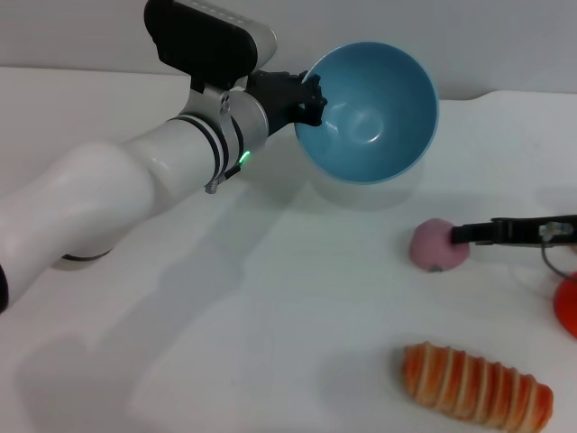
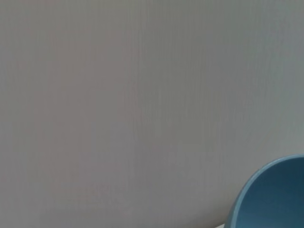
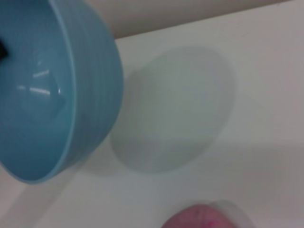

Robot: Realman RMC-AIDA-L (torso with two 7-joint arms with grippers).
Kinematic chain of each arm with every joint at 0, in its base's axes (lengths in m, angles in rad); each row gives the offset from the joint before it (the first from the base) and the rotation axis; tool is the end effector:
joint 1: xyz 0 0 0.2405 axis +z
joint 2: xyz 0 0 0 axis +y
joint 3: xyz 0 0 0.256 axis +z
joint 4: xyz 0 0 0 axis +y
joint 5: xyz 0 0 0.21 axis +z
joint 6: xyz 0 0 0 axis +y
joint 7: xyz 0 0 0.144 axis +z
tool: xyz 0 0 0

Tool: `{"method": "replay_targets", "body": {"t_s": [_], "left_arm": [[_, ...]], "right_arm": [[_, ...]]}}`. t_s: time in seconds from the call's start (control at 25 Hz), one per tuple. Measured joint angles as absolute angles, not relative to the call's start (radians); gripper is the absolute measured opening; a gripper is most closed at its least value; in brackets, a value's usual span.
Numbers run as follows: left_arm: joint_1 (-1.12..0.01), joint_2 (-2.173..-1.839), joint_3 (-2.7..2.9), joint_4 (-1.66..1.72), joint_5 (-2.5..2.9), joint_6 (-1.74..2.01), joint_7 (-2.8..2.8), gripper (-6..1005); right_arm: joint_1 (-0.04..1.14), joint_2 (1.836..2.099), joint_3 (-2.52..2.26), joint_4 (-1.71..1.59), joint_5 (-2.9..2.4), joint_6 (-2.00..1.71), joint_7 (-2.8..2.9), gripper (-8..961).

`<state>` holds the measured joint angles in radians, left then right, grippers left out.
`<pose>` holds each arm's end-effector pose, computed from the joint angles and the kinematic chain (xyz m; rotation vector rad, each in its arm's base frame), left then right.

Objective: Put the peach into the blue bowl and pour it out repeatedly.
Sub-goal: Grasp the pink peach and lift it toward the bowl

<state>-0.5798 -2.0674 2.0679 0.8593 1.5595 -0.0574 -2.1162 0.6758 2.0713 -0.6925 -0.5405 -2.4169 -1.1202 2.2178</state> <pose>-0.1791 0.4034 -0.0975 -2.1093 -0.6941 -0.3860 0.3012 0.3730 -0.0281 -2.2420 1.6005 0.1983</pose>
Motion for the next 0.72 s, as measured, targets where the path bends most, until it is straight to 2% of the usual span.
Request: {"method": "replay_targets", "body": {"t_s": [0.4, 0.64, 0.72], "left_arm": [[-0.595, -2.069, 2.074, 0.833, 1.56, -0.065, -2.117, -1], [-0.595, -2.069, 2.074, 0.833, 1.559, -0.066, -2.117, 0], [-0.595, -2.069, 2.074, 0.833, 1.559, -0.066, -2.117, 0]], "right_arm": [[0.678, 2.075, -0.756, -0.383, -2.142, -1.014, 1.972, 469], [0.673, 2.068, -0.773, -0.379, -2.145, -1.015, 1.977, 450], [0.671, 2.067, -0.78, -0.378, -2.146, -1.017, 1.981, 370]]}}
